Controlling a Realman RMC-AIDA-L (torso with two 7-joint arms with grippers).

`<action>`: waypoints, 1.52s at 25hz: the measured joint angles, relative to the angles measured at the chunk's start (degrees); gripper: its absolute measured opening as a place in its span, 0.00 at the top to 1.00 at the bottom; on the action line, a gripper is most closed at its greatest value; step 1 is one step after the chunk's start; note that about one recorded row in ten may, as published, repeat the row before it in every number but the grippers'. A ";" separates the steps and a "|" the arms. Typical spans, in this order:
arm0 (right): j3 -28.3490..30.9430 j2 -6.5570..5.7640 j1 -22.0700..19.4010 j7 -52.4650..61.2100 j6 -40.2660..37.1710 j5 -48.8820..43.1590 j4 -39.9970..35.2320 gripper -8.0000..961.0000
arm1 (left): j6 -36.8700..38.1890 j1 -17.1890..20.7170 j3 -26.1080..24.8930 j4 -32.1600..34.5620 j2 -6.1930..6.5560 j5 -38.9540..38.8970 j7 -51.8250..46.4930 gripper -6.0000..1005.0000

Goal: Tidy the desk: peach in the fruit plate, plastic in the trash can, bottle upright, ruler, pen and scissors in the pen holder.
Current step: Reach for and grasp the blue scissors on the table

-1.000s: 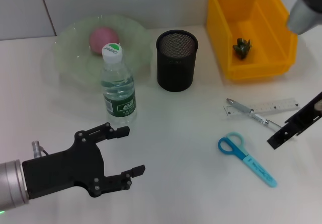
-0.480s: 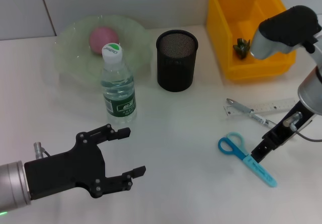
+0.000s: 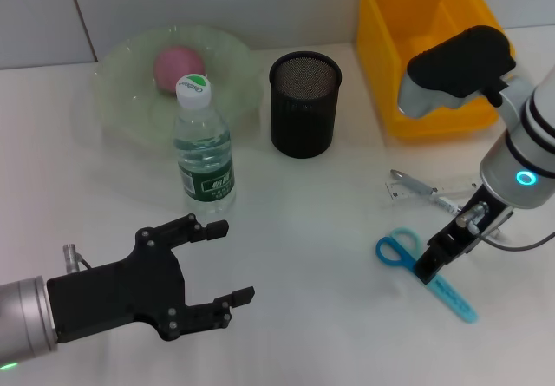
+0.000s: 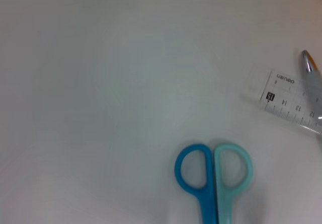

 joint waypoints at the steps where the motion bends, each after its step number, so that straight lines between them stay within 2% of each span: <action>1: -0.23 0.00 0.02 0.19 0.20 -0.02 0.10 0.21 | -0.01 -0.04 0.00 -0.03 0.00 0.00 0.01 0.20; 13: -0.59 0.02 0.42 0.15 2.78 0.22 2.68 0.22 | 0.00 -0.06 0.00 -0.32 0.03 0.01 0.74 0.20; 25: -3.82 0.02 0.71 1.67 3.11 0.08 2.21 0.23 | 0.03 -0.11 0.00 -0.31 0.00 0.01 0.74 0.20; 38: -4.49 0.02 0.74 2.03 4.19 -0.04 3.19 0.25 | 0.10 -0.12 -0.09 -0.31 0.00 0.01 0.78 0.20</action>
